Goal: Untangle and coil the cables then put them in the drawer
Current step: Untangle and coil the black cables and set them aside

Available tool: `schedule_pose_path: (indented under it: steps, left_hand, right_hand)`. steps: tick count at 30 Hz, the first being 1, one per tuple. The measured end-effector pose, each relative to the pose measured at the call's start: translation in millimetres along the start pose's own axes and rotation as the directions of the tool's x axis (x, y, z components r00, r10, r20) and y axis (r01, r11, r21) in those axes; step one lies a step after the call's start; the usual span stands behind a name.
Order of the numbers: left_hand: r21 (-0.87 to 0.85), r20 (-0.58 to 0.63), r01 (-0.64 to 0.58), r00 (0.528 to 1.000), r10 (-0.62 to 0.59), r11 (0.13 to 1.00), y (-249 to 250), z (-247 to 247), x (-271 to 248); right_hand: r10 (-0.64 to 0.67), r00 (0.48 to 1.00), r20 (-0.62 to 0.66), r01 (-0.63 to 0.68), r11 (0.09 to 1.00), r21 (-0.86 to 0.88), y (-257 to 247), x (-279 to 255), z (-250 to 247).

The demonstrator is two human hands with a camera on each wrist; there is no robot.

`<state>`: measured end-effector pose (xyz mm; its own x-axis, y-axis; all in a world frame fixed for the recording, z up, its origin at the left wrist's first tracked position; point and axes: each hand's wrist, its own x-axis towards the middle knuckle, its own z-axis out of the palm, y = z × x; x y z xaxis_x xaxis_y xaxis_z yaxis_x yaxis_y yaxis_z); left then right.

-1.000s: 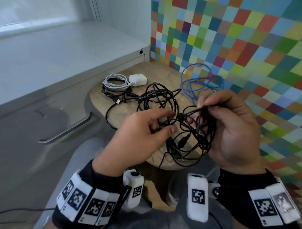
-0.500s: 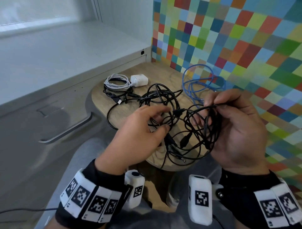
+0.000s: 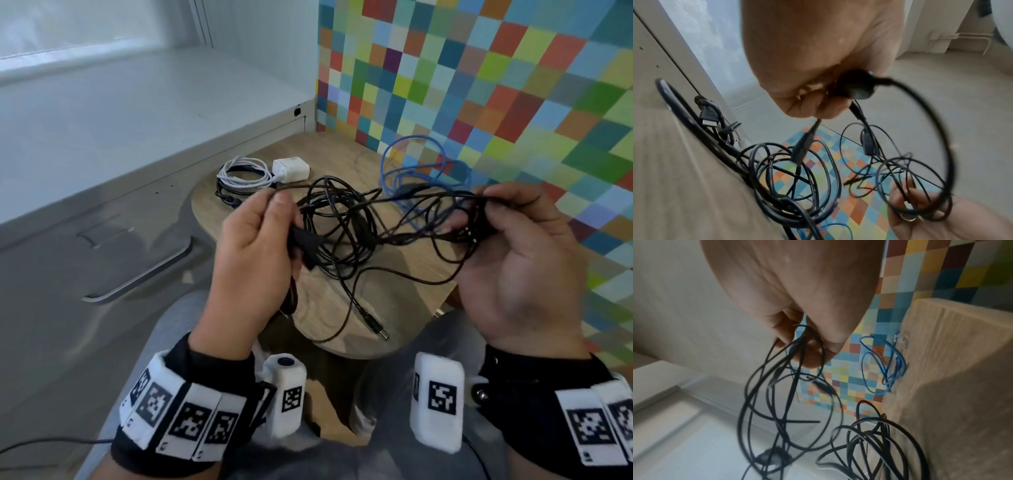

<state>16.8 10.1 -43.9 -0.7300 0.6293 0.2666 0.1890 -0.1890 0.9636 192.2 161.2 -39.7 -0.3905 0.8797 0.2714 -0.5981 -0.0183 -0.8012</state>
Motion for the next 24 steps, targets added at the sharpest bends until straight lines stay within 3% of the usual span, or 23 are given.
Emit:
schedule_pose_path:
  steps: [3,7,9,12,14,18,20,24]
  left_hand:
    - [-0.108,-0.066,0.06,0.996,-0.068,0.992,2.8,3.7,-0.6]
    - [-0.144,0.055,0.137,0.99,-0.13,0.98,1.2,7.4,-2.7]
    - [-0.115,0.118,0.124,0.987,-0.11,0.986,0.0,7.6,-4.0]
    - [0.027,0.17,0.067,0.983,-0.071,0.997,0.6,7.0,-6.1]
    - [0.21,0.183,-0.001,0.982,-0.038,0.978,-2.4,5.4,-5.7]
    - [0.499,0.239,-0.207,0.966,0.096,0.841,-6.3,0.3,-3.8]
    - [0.546,0.283,-0.296,0.946,0.16,0.784,-2.8,1.9,-4.2]
    - [0.527,0.34,-0.394,0.91,0.238,0.753,-0.6,2.8,-5.5]
  right_hand:
    - [0.039,0.997,-0.063,-0.041,0.999,-0.026,10.0,5.2,-4.9]
    - [0.079,0.991,-0.108,-0.108,0.949,-0.296,16.6,7.1,-8.7]
    - [0.082,0.988,-0.13,-0.133,0.88,-0.457,14.0,6.5,-11.1]
    - [0.006,0.989,-0.15,-0.09,0.822,-0.562,8.1,5.4,-13.0]
    - [-0.051,0.994,-0.097,-0.019,0.791,-0.611,3.7,3.3,-8.3]
    - [-0.056,0.995,0.087,0.102,0.686,-0.721,-1.3,-10.2,12.3]
    - [0.04,0.981,0.191,0.117,0.66,-0.742,1.2,-17.1,22.8]
    - [0.16,0.94,0.302,0.099,0.72,-0.687,10.9,-19.6,31.0]
